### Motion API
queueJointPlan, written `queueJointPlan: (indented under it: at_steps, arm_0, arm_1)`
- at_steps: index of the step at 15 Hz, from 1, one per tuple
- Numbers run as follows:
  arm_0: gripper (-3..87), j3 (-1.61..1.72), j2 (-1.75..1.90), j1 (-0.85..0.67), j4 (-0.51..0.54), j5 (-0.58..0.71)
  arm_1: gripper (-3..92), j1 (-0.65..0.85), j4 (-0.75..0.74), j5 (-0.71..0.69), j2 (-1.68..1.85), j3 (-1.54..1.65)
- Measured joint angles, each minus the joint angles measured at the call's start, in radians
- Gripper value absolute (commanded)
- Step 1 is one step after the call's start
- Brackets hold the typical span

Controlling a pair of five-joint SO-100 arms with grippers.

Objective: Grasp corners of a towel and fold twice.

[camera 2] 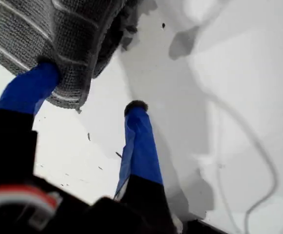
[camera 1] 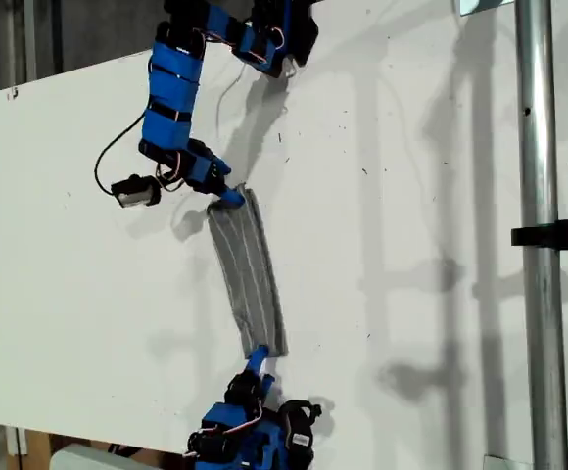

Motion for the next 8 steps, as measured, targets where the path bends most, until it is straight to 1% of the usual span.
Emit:
queueJointPlan:
  at_steps: [1, 2, 3, 4, 5, 8]
  arm_0:
    - [18.3, 0.000, 0.121, 0.003, 0.061, -0.023]
    - [14.6, 0.009, 0.276, 0.017, 0.092, -0.023]
    - [12.1, 0.046, 0.439, 0.034, 0.094, -0.018]
    - [11.8, 0.080, 0.563, 0.049, 0.087, -0.017]
    - [10.1, 0.121, 0.637, 0.061, 0.075, -0.014]
    - [6.4, 0.209, 0.733, 0.107, 0.044, 0.012]
  arm_1:
    - [28.9, 0.029, 0.028, 0.032, 0.150, 0.098]
    - [28.6, 0.054, 0.037, 0.067, 0.313, 0.207]
    - [28.3, 0.069, 0.063, 0.110, 0.483, 0.313]
    - [28.1, 0.074, 0.092, 0.175, 0.649, 0.411]
    - [28.1, 0.054, 0.112, 0.235, 0.778, 0.492]
    - [25.5, -0.098, 0.137, 0.434, 1.065, 0.712]
